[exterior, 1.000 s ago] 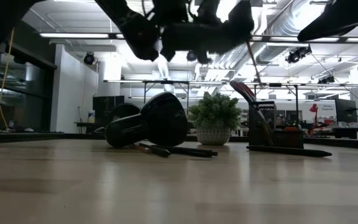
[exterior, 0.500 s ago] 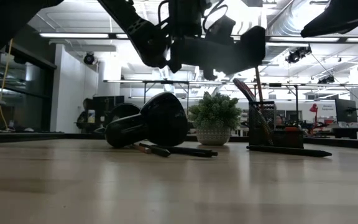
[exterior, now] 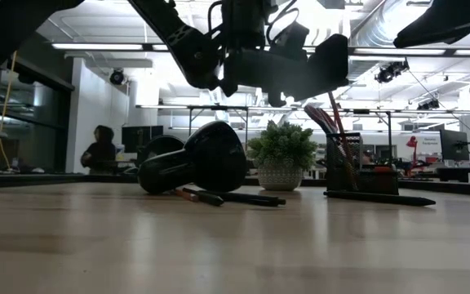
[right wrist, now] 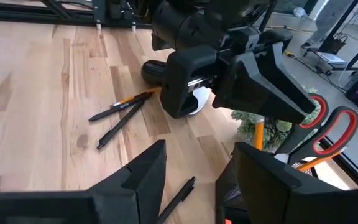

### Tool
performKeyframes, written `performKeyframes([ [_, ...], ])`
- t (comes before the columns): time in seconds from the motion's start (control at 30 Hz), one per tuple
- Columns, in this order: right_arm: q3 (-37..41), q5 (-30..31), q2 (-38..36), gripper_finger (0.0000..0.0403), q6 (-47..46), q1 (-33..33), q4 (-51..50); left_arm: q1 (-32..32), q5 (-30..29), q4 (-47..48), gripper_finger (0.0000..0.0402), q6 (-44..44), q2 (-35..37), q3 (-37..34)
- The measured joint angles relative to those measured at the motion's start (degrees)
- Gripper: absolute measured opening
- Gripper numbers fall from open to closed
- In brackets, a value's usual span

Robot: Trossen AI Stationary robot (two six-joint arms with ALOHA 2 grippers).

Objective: Pick and place office supplies into organizer
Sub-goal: Put the right black pen into the desk organizer

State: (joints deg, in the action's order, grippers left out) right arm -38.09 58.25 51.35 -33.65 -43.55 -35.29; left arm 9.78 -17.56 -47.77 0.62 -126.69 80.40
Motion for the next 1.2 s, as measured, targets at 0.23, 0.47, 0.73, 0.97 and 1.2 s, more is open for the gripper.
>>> performKeyframes([
  [0.23, 0.00, 0.17, 0.00, 0.0172, 0.07, 0.00, -0.02, 0.00, -1.12, -1.78, 0.0133, 5.21, 1.26, -0.11],
  [0.47, 0.00, -0.27, 0.00, 0.0172, 0.02, 0.00, -0.02, -0.54, -1.49, 6.22, 0.0128, 14.34, 11.26, -0.24],
  [0.73, 0.00, -0.96, 0.00, 0.0173, 0.01, 0.01, 0.65, -6.35, -1.96, 29.27, 0.0124, 17.59, 23.41, -4.25],
  [0.97, 0.00, -3.27, 2.48, 0.0170, 0.48, 0.01, 5.05, -16.70, -13.36, 31.71, 0.0104, 17.09, 26.32, -11.90],
  [1.2, 0.00, -5.56, 12.57, 0.0170, -4.35, 0.00, 10.35, -24.35, -22.58, 31.71, 0.0085, 12.40, 26.32, -15.78],
])
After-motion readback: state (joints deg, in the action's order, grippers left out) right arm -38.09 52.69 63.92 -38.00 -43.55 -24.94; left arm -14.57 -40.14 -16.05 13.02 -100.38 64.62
